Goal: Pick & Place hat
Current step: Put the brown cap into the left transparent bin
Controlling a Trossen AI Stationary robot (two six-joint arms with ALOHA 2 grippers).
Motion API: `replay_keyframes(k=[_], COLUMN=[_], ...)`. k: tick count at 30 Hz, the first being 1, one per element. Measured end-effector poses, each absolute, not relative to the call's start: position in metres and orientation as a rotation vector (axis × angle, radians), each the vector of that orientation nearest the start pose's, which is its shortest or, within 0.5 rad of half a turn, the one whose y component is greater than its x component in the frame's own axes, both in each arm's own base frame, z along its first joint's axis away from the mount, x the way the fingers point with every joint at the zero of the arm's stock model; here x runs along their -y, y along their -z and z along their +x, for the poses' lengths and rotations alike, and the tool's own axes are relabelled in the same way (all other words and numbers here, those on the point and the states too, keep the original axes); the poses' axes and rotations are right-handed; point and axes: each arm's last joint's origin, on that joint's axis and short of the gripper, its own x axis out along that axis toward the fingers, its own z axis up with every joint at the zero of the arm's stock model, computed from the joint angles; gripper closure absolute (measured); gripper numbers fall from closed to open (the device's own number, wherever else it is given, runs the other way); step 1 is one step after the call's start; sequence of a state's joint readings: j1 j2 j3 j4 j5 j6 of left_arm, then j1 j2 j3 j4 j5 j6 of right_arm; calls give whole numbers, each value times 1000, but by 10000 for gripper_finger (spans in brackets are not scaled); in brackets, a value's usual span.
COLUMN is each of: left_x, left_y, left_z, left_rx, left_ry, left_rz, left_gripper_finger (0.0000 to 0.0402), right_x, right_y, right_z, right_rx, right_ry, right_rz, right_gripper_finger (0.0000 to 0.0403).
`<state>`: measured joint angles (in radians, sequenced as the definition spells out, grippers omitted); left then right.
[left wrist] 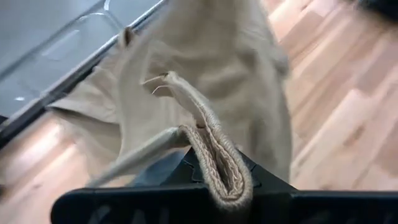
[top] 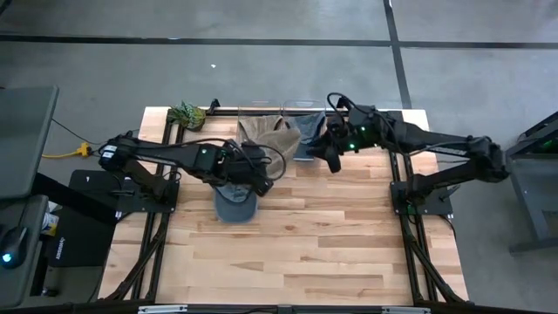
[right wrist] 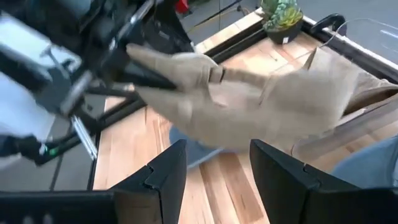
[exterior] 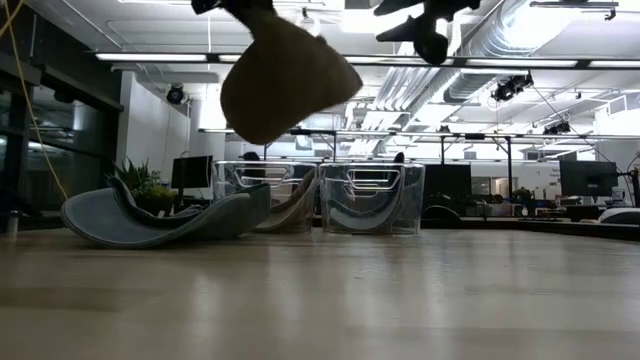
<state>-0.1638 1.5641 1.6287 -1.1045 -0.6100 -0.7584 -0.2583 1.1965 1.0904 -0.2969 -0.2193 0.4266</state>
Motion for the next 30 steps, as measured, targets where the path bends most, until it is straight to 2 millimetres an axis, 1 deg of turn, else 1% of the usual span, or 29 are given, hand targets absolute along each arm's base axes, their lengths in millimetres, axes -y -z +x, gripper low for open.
replay_keyframes(k=[5, 9, 12, 15, 18, 21, 23, 27, 30], left_x=[33, 34, 34, 33, 32, 32, 32, 32, 32], left_y=[-358, -355, -357, -357, -357, -358, -358, -359, -359], left_z=[308, 316, 318, 317, 317, 317, 318, 318, 318], left_rx=[-763, -730, -713, -708, -702, -696, -682, -676, -671], left_ry=[-770, -782, -773, -795, -806, -810, -814, -817, -818], left_rz=[-234, -219, -208, -172, -150, -149, -151, -151, -152], left_gripper_finger=[401, 401, 401, 401, 401, 401, 401, 401, 401], right_x=[76, 83, 85, 89, 91, 90, 86, 76, 71], right_y=[-346, -339, -334, -332, -331, -331, -331, -328, -321], right_z=[254, 249, 245, 242, 240, 241, 242, 248, 256], right_rx=[-343, -400, -452, -477, -490, -499, -505, -523, -565], right_ry=[176, 227, 252, 273, 255, 200, 183, 191, 186], right_rz=[569, 619, 655, 669, 691, 743, 759, 739, 738], right_gripper_finger=[233, 227, 208, 179, 147, 124, 116, 112, 111])
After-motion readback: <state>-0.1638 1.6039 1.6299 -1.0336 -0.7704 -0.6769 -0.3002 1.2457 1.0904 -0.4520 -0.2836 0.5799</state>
